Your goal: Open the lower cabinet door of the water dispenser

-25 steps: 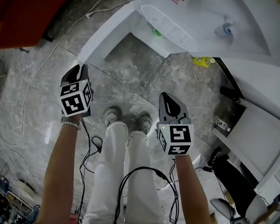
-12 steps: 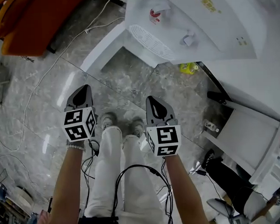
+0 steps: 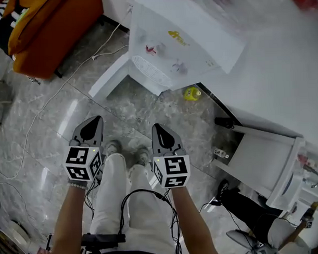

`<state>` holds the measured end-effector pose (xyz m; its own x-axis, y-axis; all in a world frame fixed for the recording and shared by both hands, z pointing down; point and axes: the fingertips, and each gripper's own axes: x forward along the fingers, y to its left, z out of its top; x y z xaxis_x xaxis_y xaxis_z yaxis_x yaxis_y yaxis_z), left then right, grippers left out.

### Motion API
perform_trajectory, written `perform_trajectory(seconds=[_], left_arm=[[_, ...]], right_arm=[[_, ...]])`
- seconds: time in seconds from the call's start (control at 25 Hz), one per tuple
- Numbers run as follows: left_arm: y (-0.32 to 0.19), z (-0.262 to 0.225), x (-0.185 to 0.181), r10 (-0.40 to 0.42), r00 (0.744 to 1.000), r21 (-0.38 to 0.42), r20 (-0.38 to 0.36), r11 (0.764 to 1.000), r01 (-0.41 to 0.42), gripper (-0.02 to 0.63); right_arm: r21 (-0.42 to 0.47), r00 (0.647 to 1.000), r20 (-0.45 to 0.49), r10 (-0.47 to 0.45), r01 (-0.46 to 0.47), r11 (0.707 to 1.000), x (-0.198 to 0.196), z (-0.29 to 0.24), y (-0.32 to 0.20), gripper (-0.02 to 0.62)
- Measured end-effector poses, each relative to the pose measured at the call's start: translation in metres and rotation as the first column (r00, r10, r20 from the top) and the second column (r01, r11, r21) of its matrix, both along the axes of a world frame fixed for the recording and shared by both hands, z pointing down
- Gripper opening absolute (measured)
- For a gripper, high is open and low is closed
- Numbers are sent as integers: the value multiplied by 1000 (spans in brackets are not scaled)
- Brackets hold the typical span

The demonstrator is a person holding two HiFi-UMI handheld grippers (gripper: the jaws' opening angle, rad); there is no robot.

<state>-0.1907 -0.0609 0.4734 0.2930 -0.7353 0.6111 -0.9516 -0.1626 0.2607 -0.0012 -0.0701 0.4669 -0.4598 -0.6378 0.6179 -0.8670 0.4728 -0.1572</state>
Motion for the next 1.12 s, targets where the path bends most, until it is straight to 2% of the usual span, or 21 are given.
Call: perform_trajectory(seconds=[0.32,0.64,0.96,1.12], left_arm=[[5,-92,24,123,992,95,37,987,-126,12],[1,-171,21,114,992,178,62,976,-123,12],[-3,-246,19,134,986,282,104,946,-158,12],[3,-273,16,131,988,304,80,941,-149,12]], right_arm=[[75,1000,20,-2,0,997,7,-80,-2,3],[174,1000,24,8,-12,985,17,-155,-8,3],[262,999,39,3,-13,965,19,-218,-4,3],[296,999,46,-6,-8,955,18,-244,0,3]])
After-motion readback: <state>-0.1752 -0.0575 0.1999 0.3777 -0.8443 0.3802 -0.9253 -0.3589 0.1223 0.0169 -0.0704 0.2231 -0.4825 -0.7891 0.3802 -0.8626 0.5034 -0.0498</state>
